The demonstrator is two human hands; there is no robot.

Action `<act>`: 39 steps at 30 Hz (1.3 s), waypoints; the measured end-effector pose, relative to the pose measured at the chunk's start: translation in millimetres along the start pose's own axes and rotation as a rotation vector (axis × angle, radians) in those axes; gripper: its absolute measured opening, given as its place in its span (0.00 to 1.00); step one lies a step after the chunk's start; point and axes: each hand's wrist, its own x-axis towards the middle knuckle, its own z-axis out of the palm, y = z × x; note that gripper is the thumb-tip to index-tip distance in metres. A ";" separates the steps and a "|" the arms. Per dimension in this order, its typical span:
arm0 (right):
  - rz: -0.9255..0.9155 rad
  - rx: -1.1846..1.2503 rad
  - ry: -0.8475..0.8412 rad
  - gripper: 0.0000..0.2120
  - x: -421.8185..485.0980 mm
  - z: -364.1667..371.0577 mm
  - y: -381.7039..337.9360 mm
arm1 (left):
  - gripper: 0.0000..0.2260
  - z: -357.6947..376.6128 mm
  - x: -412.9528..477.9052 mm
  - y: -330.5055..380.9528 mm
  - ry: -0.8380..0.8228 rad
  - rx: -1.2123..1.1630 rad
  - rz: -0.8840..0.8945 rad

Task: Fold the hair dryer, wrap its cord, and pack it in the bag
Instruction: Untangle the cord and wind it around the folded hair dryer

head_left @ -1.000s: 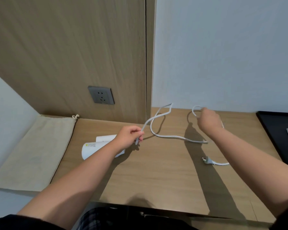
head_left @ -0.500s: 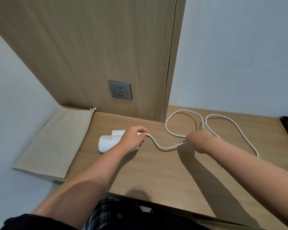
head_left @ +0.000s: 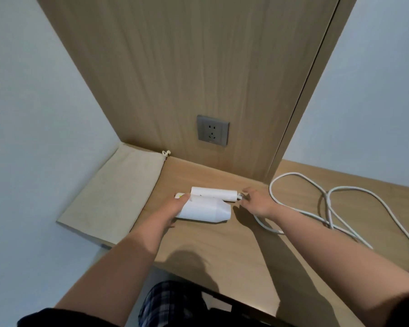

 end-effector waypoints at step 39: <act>-0.280 0.846 0.401 0.13 -87.1 -147.6 14.6 | 0.30 -13.4 -104.0 109.1 -0.482 -0.089 0.608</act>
